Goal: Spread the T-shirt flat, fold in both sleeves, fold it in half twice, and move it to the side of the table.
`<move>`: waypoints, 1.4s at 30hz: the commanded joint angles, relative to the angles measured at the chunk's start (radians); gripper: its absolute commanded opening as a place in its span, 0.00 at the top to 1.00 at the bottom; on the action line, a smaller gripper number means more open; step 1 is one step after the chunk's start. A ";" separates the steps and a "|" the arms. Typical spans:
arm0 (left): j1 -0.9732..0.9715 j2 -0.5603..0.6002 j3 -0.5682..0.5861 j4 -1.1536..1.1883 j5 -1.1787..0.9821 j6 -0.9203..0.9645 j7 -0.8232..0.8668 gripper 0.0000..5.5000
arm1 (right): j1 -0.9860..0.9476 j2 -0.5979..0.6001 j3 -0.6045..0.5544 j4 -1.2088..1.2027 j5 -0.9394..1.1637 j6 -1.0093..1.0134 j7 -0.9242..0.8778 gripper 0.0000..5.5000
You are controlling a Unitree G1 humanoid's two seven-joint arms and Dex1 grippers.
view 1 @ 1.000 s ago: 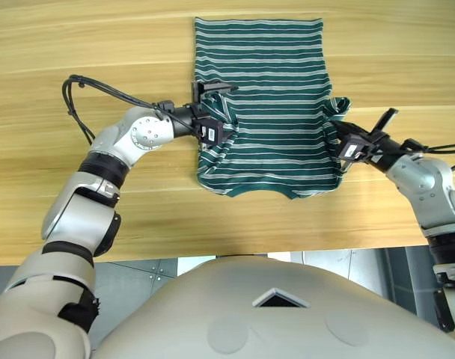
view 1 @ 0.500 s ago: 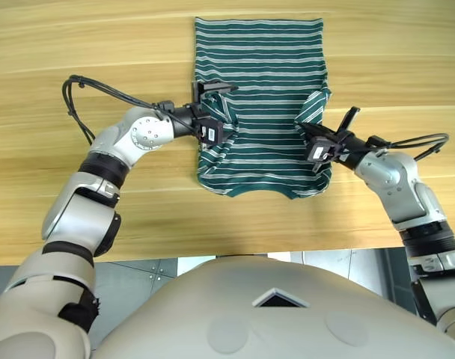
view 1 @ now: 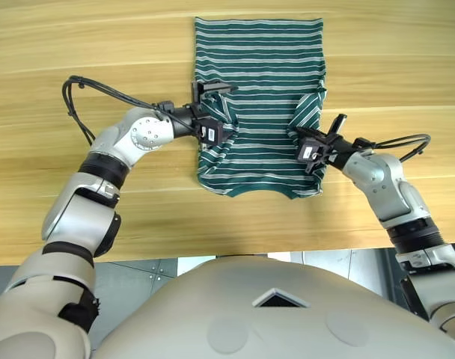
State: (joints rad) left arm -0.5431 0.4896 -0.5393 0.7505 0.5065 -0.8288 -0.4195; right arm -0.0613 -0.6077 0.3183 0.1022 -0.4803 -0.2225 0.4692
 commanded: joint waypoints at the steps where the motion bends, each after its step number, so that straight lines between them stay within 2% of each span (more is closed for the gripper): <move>1: 0.039 0.004 -0.027 0.031 0.036 0.020 -0.026 0.02 | -0.014 0.017 -0.021 -0.019 0.039 0.009 0.004 0.79; 5: 0.057 0.004 -0.010 0.002 -0.039 0.000 -0.072 0.02 | -0.024 0.115 -0.103 -0.171 0.336 0.032 0.057 0.67; 10: 0.079 0.013 0.020 -0.036 -0.150 -0.013 -0.138 0.02 | -0.044 0.141 -0.175 -0.192 0.456 0.067 0.060 0.51; 13: 0.106 0.026 0.050 -0.081 -0.243 -0.015 -0.193 0.02 | -0.040 0.075 -0.254 -0.161 0.453 0.044 0.056 0.42; 17: 0.143 0.089 0.114 -0.119 -0.326 -0.007 -0.244 0.02 | 0.041 -0.088 -0.334 -0.016 0.358 -0.023 0.057 0.30; 21: 0.143 0.135 0.168 -0.096 -0.323 -0.004 -0.242 0.02 | 0.166 -0.170 -0.338 0.022 0.344 -0.145 0.108 0.17; 25: 0.125 0.124 0.183 -0.064 -0.294 -0.007 -0.229 0.02 | 0.237 -0.166 -0.301 0.000 0.398 -0.245 0.187 0.03; 29: 0.150 0.133 0.182 -0.078 -0.317 -0.014 -0.267 0.02 | 0.257 -0.166 -0.291 -0.009 0.415 -0.269 0.215 0.02; 36: 0.297 0.281 0.198 -0.218 -0.445 0.005 -0.460 0.02 | 0.322 -0.239 -0.405 0.003 0.441 -0.286 0.217 0.02; 42: 0.412 0.373 0.193 -0.256 -0.385 0.020 -0.493 0.02 | 0.391 -0.282 -0.388 0.017 0.399 -0.302 0.253 0.02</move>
State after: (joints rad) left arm -0.1903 0.8289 -0.3254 0.4984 0.0751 -0.8247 -0.8773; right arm 0.3054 -0.8620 -0.0838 0.1247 -0.0628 -0.5099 0.6931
